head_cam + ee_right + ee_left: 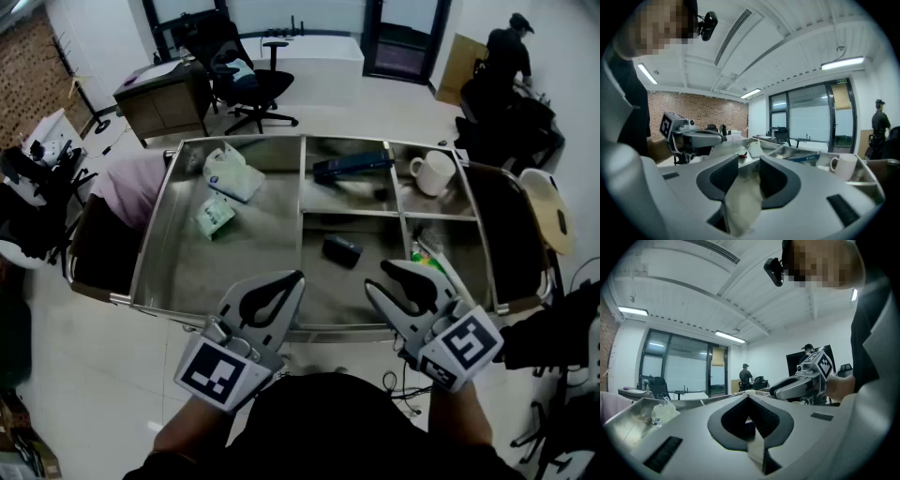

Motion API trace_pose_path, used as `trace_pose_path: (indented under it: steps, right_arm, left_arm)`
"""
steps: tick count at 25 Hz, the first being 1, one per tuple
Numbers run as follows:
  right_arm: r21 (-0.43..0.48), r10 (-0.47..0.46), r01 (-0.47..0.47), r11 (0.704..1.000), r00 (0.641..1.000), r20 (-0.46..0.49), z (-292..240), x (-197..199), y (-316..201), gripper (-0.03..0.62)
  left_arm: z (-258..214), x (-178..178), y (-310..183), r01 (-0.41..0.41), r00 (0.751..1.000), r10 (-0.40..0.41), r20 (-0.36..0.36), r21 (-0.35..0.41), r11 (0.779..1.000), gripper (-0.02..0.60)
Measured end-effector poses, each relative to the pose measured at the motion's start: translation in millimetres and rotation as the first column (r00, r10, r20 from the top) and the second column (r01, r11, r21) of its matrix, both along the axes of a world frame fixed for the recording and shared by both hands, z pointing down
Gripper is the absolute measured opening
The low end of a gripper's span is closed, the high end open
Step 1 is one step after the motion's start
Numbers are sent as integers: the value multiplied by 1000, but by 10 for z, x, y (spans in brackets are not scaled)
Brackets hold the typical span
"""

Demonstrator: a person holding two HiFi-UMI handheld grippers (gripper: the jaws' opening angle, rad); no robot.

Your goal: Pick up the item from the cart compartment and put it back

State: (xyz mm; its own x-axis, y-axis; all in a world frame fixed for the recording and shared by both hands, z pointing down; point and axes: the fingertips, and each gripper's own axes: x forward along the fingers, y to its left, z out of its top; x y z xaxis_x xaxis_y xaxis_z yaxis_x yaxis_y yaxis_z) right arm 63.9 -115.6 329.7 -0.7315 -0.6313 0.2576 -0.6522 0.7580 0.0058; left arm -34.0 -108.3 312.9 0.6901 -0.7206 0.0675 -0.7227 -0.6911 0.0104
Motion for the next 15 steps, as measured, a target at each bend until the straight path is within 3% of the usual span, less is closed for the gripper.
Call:
trace_pose_path:
  steps: [15]
  right_arm:
    - [12, -30, 34, 999, 972, -231, 123, -301, -684, 165]
  left_arm:
    - [-91, -43, -528, -67, 998, 67, -13, 12, 998, 0]
